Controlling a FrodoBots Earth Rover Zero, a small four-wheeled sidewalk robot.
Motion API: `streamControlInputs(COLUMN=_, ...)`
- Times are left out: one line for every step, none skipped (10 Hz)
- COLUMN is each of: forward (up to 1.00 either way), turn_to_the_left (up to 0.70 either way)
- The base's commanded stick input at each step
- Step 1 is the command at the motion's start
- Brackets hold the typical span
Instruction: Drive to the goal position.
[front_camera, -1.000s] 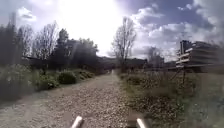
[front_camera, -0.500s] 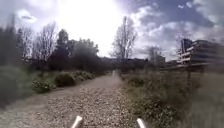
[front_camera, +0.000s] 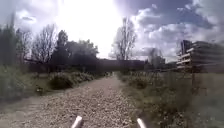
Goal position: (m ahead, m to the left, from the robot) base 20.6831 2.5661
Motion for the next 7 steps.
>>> streamControlInputs(forward=0.37, turn_to_the_left=0.0)
streamControlInputs(forward=0.3, turn_to_the_left=0.0)
streamControlInputs(forward=0.3, turn_to_the_left=0.0)
streamControlInputs(forward=0.3, turn_to_the_left=0.0)
streamControlInputs(forward=0.3, turn_to_the_left=0.0)
streamControlInputs(forward=0.3, turn_to_the_left=0.0)
streamControlInputs(forward=0.3, turn_to_the_left=0.0)
